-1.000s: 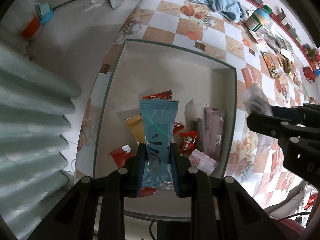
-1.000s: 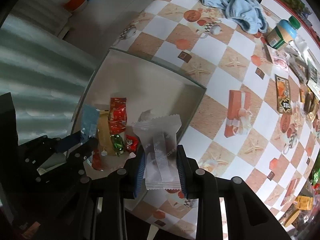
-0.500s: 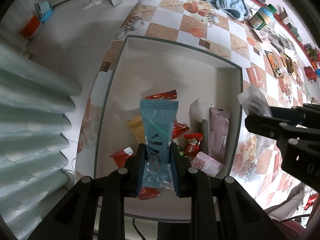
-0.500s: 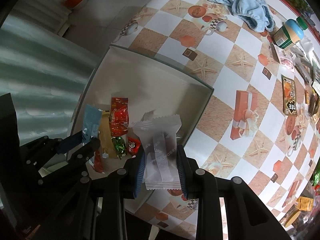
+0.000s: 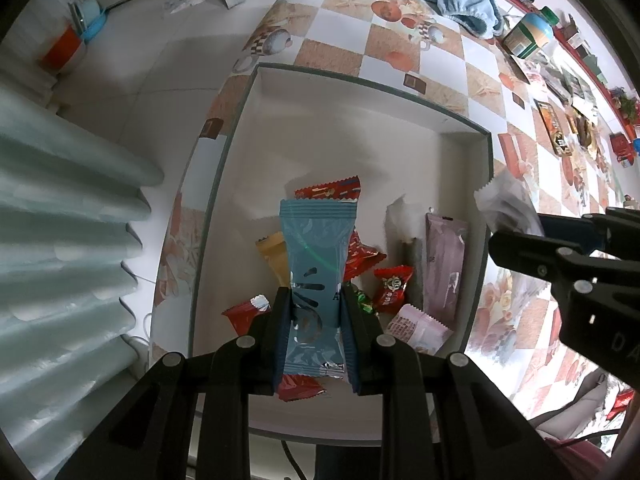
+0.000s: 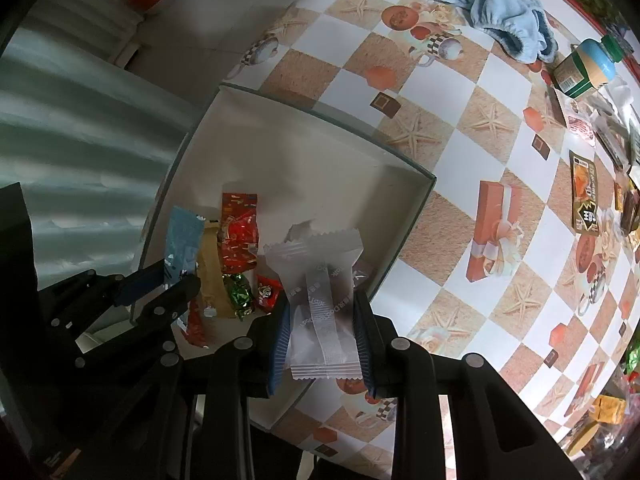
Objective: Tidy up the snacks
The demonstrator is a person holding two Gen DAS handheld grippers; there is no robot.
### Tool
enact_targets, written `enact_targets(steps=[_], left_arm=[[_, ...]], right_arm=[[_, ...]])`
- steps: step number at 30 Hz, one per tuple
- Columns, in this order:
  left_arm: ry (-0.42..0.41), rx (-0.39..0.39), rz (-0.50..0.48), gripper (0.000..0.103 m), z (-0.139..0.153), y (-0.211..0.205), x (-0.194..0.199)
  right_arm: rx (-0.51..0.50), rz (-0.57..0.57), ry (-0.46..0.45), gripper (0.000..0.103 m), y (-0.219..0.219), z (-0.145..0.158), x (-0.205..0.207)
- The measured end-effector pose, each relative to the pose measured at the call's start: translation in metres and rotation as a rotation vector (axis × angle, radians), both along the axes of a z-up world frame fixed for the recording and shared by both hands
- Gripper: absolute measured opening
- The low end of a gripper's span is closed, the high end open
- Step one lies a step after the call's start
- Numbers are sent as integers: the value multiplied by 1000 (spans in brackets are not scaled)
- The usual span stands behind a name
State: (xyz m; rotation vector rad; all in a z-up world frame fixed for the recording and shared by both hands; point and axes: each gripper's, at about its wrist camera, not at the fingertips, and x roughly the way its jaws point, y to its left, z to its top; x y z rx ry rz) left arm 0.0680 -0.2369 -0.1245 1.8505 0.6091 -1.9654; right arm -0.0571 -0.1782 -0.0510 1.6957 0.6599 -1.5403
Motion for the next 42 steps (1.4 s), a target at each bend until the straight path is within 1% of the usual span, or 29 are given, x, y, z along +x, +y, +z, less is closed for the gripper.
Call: enact_targets(steps=[15, 16, 18, 19, 20, 21, 22, 23, 25, 28, 30, 32, 33, 35, 37, 38, 39, 40, 41, 42], left_arm=[[-35, 20, -18, 26, -16, 4, -6], [-32, 22, -19, 28, -16, 4, -6], [-29, 18, -25, 41, -16, 5, -6], [-28, 10, -25, 57, -15, 6, -6], [-21, -7, -22, 71, -13, 6, -6], [-13, -18, -20, 76, -11, 7, -5], [-4, -28, -17, 80, -9, 6, -5], [3, -25, -17, 80, -7, 6, -5], [11, -8, -16, 80, -6, 6, -5], [4, -10, -14, 81, -6, 5, -7], [-7, 3, -13, 83, -7, 6, -6], [-7, -9, -19, 85, -5, 7, -6], [-7, -17, -26, 87, -4, 8, -7], [-8, -36, -38, 97, -1, 10, -7], [-8, -55, -44, 103, 1, 12, -8], [-3, -62, -46, 103, 3, 13, -8], [-3, -62, -47, 103, 3, 13, -8], [-6, -60, -48, 103, 3, 14, -8], [-9, -58, -51, 103, 2, 15, -9], [-12, -61, -52, 103, 2, 15, -9]], right_arm=[[24, 19, -11, 32, -14, -18, 5], [28, 21, -20, 32, -15, -20, 6], [36, 18, -30, 32, -16, -23, 6], [39, 15, -35, 32, -15, -25, 6], [41, 15, -36, 35, -16, -26, 6], [43, 16, -36, 56, -17, -27, 5], [42, 15, -32, 69, -16, -26, 5], [33, 13, -16, 82, -15, -24, 4], [27, 16, 5, 82, -15, -20, 4], [28, 16, 4, 82, -14, -20, 3], [30, 10, 7, 82, -12, -20, 3], [36, 1, 2, 82, -8, -21, 2], [39, -1, 2, 82, -11, -20, 2], [46, -12, -2, 82, -7, -21, 0], [47, -28, -12, 82, -1, -22, -3], [47, -34, -15, 82, 1, -22, -4], [47, -41, -17, 90, 5, -22, -6], [49, -48, -20, 101, 7, -22, -7], [47, -55, -22, 103, 9, -22, -8], [48, -59, -23, 103, 9, -21, -9]])
